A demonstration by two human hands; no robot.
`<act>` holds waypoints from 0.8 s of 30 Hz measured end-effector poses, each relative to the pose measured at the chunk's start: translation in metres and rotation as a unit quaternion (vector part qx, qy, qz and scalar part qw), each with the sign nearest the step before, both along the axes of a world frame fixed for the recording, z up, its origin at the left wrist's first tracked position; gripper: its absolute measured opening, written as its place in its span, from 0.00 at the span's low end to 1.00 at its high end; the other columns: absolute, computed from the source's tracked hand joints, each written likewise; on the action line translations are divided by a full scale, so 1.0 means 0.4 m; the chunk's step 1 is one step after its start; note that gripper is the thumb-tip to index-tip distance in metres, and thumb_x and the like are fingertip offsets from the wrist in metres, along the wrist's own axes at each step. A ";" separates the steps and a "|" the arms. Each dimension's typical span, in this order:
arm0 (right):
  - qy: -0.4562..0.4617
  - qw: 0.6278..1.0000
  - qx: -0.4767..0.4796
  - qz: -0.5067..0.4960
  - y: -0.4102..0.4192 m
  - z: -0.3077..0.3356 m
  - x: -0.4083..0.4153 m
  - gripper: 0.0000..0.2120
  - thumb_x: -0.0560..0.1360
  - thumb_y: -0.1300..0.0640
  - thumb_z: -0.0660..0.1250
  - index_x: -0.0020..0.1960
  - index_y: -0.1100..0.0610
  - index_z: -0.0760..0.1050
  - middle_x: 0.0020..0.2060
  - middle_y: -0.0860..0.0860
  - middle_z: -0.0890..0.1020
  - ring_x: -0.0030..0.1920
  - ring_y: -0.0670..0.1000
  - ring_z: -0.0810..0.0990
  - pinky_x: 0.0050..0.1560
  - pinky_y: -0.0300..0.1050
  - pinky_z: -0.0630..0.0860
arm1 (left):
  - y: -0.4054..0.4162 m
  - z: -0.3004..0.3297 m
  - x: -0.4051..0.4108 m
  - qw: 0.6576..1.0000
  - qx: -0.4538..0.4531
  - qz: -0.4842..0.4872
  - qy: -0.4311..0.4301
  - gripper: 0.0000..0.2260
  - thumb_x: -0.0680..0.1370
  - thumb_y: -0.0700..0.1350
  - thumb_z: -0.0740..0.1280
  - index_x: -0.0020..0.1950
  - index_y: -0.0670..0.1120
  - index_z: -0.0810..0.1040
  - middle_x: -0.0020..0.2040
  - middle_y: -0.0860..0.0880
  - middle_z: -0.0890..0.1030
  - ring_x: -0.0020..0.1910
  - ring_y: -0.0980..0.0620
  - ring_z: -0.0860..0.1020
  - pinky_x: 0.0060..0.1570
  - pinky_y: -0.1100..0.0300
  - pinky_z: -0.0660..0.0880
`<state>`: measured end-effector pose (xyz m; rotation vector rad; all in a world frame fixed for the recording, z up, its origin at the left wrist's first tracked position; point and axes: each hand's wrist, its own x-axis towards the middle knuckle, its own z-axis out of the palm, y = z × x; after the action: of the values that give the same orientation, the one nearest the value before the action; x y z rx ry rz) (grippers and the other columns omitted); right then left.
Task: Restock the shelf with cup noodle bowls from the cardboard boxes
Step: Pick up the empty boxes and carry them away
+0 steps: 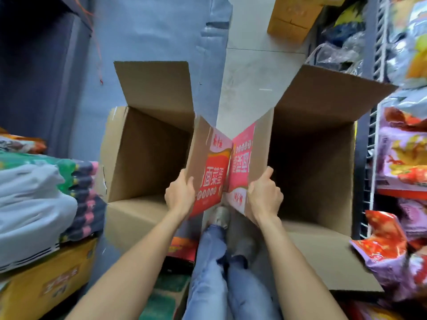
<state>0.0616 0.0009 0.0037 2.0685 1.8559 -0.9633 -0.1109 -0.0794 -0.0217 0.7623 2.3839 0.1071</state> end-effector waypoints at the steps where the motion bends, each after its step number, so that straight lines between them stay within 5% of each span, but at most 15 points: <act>1: 0.007 1.000 0.006 -0.006 0.002 0.034 -0.012 0.18 0.79 0.58 0.59 0.65 0.62 0.59 0.53 0.61 0.81 0.51 0.64 0.80 0.47 0.53 0.74 | -0.005 0.032 -0.022 1.000 0.008 0.002 0.004 0.12 0.82 0.48 0.58 0.63 0.45 0.72 0.54 0.39 0.82 0.53 0.34 0.78 0.50 0.50 0.71; 8: 0.088 0.993 0.066 -0.044 0.033 0.301 -0.162 0.14 0.81 0.57 0.55 0.64 0.61 0.62 0.52 0.61 0.81 0.48 0.63 0.81 0.40 0.47 0.68 | 0.021 0.321 -0.161 0.996 0.082 0.005 -0.018 0.15 0.83 0.48 0.58 0.67 0.46 0.71 0.56 0.40 0.82 0.54 0.36 0.79 0.55 0.47 0.74; 17: 0.134 0.988 0.062 -0.052 0.180 0.621 -0.345 0.18 0.79 0.53 0.61 0.64 0.60 0.63 0.55 0.61 0.80 0.53 0.65 0.78 0.48 0.51 0.71 | 0.202 0.696 -0.353 0.981 0.119 -0.155 0.010 0.18 0.83 0.52 0.56 0.70 0.47 0.69 0.57 0.45 0.82 0.49 0.43 0.82 0.51 0.52 0.77; 24: 0.159 0.977 0.139 -0.022 0.394 0.783 -0.501 0.15 0.79 0.54 0.60 0.62 0.59 0.64 0.56 0.57 0.80 0.51 0.59 0.81 0.48 0.51 0.76 | 0.442 0.844 -0.438 0.970 0.149 -0.192 -0.022 0.22 0.79 0.48 0.66 0.73 0.49 0.68 0.62 0.48 0.80 0.56 0.46 0.81 0.56 0.51 0.77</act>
<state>-0.1389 0.1586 0.3170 2.2265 2.2242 -1.1638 -0.2862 0.0973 0.3161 1.3344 2.1568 0.3218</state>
